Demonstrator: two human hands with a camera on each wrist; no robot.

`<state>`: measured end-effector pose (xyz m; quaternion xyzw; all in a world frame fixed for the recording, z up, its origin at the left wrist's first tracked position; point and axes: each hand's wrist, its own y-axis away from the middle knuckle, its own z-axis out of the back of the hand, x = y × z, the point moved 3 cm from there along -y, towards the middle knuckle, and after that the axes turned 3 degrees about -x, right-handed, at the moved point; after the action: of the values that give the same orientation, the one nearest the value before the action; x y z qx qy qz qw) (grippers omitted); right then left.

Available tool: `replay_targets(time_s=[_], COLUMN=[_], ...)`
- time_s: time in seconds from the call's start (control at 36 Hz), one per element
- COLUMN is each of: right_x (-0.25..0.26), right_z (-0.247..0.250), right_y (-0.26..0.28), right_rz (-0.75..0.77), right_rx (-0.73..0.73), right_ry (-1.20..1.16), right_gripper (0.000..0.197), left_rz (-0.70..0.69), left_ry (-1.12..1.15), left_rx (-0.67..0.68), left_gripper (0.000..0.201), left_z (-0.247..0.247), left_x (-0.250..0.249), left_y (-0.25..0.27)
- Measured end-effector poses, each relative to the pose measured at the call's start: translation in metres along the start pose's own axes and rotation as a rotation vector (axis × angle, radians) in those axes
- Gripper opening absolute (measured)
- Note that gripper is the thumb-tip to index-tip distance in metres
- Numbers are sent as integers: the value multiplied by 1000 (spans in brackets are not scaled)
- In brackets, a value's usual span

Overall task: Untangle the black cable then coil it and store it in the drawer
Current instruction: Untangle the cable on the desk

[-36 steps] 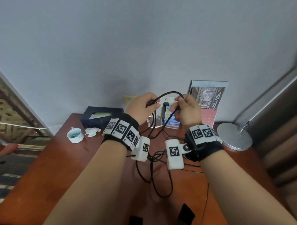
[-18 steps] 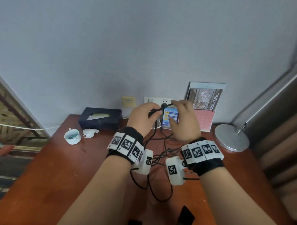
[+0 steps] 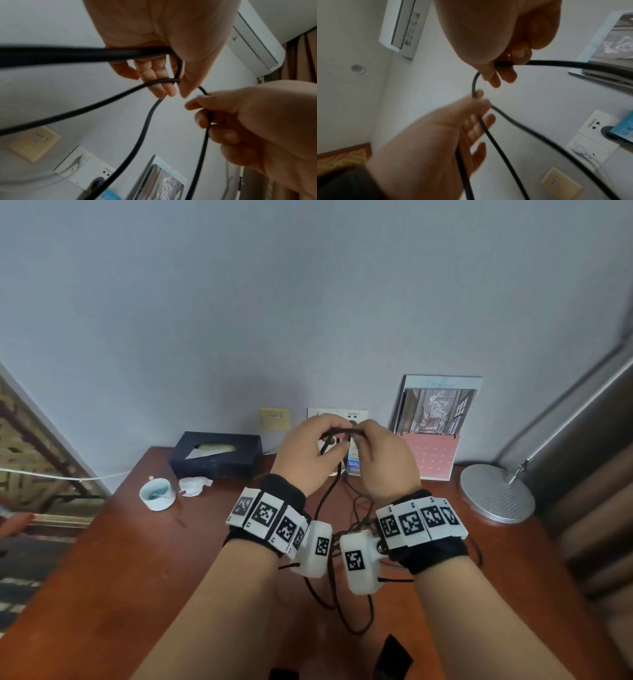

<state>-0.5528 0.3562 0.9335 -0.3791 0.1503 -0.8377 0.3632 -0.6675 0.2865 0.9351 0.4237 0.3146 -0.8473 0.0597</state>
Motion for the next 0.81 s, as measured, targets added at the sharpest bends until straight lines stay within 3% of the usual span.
replay_targets(time_s=[0.11, 0.28, 0.39, 0.5, 0.61, 0.81], right_x=[-6, -25, -28, -27, -19, 15], right_z=[14, 26, 28, 25, 26, 10], right_y=[-3, -9, -7, -5, -8, -7], right_rz=[-99, -420, -416, -427, -274, 115], right_rx=[-142, -280, -163, -49, -150, -58], right_ry=[-141, -510, -281, 78, 131, 23], right_gripper=[19, 20, 20, 59, 69, 44], left_rz=[88, 231, 207, 156, 126, 36], left_ry=[-40, -33, -20, -79, -80, -76], left_rx=[8, 29, -41, -97, -98, -89], left_gripper=[24, 10, 11, 14, 15, 16], left_z=[5, 7, 13, 20, 19, 9], left_x=[14, 32, 35, 31, 24, 4], left_y=[1, 7, 3, -8, -16, -19])
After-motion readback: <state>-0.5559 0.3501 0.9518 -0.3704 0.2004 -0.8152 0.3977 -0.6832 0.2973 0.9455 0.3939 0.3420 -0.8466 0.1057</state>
